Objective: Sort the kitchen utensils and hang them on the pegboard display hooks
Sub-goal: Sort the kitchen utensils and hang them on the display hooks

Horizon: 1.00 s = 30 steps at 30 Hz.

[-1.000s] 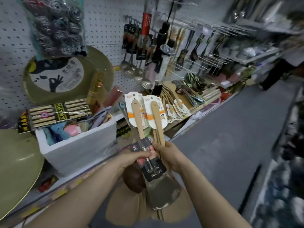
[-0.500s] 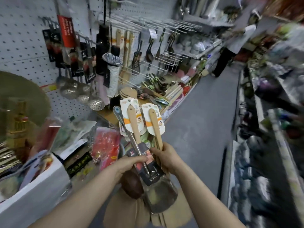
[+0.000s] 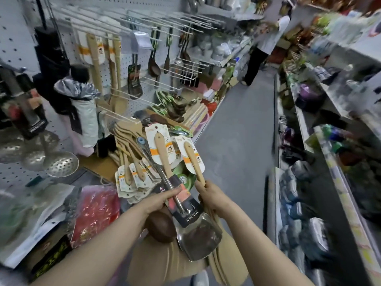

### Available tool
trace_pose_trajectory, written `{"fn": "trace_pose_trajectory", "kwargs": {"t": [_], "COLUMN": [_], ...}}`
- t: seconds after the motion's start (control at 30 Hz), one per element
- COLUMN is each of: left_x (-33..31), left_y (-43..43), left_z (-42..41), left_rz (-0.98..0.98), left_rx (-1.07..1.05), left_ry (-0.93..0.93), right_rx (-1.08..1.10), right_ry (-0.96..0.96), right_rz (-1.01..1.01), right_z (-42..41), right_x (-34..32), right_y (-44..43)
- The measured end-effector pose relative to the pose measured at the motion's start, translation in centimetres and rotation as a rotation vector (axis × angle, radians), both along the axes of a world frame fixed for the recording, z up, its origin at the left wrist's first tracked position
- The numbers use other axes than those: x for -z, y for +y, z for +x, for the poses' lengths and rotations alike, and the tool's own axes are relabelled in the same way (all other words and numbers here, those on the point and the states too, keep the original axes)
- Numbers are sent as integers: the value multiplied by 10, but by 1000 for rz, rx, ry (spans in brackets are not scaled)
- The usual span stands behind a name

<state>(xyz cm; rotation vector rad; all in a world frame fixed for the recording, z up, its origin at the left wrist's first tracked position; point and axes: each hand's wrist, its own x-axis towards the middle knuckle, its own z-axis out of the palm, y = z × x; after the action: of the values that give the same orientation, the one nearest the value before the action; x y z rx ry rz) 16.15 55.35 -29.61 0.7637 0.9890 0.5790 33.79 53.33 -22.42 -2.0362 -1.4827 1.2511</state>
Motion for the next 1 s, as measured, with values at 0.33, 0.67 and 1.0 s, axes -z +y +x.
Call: {"fn": "trace_pose_trajectory", "kwargs": {"t": [0.33,0.67,1.0], "left_x": [25,45,44], "left_y": [86,116,138], "left_z": [75,78,14], "left_rz": [-67,-257,-405], "left_rx": [-149,-508,-822], "left_ry": [221,175,71], "right_rx": [-321,-849,-1164], "right_ry": [-204,-455,-641], "right_rz": [-36,5,186], "right_z": [81,60,-24], "right_x": [15,46,53], "right_y": [130,238,311]}}
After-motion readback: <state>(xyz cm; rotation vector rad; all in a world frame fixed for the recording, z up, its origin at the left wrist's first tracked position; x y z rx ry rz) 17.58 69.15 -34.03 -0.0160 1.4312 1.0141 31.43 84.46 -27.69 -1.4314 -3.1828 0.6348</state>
